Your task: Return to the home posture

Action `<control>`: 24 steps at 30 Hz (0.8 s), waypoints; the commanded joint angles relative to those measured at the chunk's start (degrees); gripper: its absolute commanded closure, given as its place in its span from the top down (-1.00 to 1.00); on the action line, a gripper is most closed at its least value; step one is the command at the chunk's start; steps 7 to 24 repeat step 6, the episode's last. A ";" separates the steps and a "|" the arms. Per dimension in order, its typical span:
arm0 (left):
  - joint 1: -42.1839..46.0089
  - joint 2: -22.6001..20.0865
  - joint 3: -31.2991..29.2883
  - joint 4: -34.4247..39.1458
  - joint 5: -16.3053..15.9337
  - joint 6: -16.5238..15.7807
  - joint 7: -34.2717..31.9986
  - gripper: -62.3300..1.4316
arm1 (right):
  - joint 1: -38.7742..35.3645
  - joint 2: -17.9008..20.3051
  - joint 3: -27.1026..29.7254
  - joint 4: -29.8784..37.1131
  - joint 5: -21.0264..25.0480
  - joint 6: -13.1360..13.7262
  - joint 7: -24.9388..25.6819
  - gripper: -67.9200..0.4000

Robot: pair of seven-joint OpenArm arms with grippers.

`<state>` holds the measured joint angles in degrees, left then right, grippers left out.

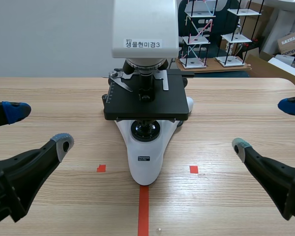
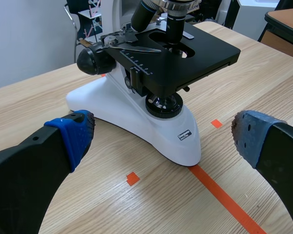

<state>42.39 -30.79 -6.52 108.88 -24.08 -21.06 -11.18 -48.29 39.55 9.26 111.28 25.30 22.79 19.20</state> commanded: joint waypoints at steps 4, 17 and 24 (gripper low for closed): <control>0.28 0.28 -0.35 1.31 -0.37 -0.04 -1.01 0.91 | 0.35 0.74 0.04 0.31 0.81 -0.22 0.90 1.00; 0.28 0.28 -0.35 1.31 -0.37 -0.04 -1.01 0.91 | 0.35 0.74 0.04 0.31 0.81 -0.22 0.90 1.00; 0.28 0.28 -0.35 1.31 -0.37 -0.04 -1.01 0.91 | 0.35 0.74 0.04 0.31 0.81 -0.22 0.90 1.00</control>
